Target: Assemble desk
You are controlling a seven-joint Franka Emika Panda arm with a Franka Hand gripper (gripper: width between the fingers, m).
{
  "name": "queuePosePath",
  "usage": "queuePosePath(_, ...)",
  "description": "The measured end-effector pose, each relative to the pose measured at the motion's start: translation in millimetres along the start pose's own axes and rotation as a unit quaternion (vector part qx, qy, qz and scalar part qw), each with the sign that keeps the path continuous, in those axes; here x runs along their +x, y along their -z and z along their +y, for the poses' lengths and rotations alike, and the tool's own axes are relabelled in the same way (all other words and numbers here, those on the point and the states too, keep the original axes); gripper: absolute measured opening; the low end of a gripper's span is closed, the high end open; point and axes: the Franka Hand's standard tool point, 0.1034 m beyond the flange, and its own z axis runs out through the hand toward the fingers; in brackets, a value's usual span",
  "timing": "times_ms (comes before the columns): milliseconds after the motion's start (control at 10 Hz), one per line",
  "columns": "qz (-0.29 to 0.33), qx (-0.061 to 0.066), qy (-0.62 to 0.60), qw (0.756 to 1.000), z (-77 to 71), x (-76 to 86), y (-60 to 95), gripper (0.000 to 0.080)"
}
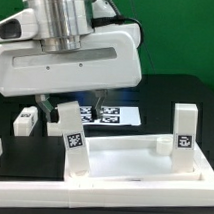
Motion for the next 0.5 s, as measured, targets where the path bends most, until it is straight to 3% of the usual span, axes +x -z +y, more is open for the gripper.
queuePosePath(100, 0.0, 0.001, -0.03, 1.0, -0.2, 0.0, 0.0, 0.0388)
queuePosePath(200, 0.0, 0.001, -0.067, 0.998, -0.3, 0.1, 0.0, 0.0287)
queuePosePath(500, 0.0, 0.002, -0.201, 0.979, 0.1, 0.1, -0.4, 0.0287)
